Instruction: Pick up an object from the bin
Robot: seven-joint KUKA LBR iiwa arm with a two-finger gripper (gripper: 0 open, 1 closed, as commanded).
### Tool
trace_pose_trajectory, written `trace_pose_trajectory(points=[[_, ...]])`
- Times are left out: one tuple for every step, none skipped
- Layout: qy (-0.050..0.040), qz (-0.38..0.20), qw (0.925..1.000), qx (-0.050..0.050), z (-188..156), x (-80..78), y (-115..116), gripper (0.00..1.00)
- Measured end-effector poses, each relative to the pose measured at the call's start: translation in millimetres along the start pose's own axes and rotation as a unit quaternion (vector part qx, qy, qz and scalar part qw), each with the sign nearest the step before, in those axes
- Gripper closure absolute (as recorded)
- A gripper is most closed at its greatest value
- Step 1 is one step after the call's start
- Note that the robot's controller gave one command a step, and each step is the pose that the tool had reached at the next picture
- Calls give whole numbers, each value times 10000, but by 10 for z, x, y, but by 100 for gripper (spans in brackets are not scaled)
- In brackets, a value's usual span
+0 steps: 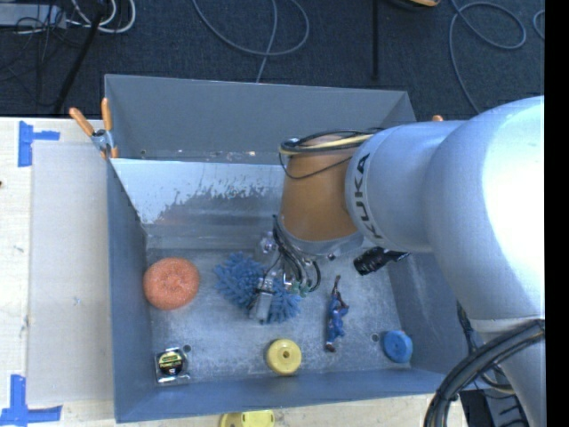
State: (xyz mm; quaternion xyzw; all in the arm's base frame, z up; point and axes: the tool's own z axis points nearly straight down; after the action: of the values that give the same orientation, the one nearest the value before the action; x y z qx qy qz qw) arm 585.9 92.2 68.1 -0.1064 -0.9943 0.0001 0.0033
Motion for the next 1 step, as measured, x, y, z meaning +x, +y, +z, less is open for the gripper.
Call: trace_pose_trajectory(points=[[-24, 64, 10000, -9, -18, -41, 8, 100]])
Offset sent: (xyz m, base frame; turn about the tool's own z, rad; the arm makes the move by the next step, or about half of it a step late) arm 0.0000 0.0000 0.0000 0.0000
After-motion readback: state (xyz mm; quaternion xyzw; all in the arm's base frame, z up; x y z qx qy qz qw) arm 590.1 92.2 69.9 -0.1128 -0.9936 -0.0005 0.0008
